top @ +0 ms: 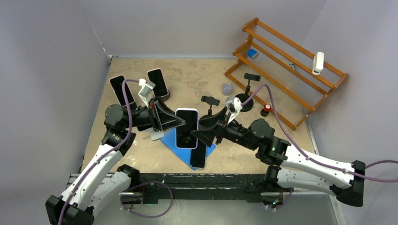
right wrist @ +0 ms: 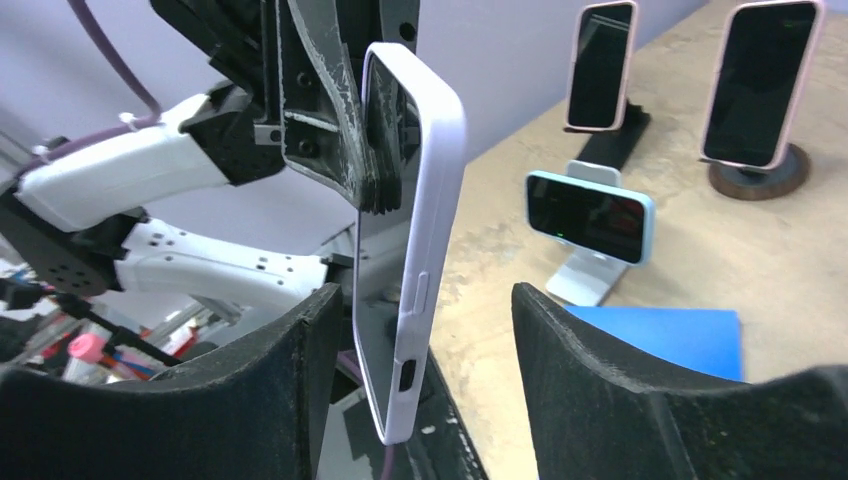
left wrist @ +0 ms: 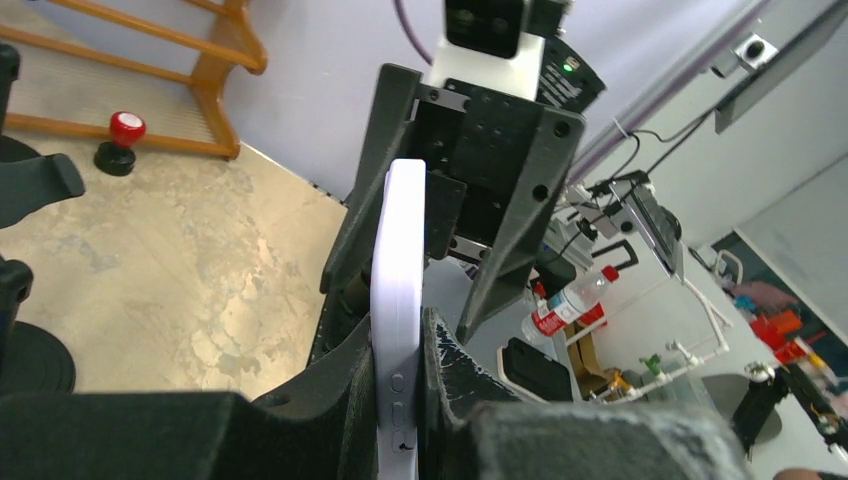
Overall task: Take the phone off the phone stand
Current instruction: Place the phone at the center of the board.
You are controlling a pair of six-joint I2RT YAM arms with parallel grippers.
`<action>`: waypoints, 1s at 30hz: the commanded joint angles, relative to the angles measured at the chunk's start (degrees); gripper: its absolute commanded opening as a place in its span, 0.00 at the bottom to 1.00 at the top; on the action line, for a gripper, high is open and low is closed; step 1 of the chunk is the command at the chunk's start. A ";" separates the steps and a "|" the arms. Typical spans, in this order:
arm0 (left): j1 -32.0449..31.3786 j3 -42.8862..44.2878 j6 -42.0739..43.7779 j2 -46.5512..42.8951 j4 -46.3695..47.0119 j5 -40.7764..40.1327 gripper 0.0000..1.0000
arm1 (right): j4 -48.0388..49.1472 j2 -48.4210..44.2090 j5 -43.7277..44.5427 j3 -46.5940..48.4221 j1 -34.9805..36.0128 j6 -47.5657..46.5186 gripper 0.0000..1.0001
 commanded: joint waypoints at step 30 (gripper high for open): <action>-0.06 -2.75 2.32 -3.18 6.58 2.29 0.00 | 28.65 7.12 -11.19 -5.51 0.42 9.97 0.08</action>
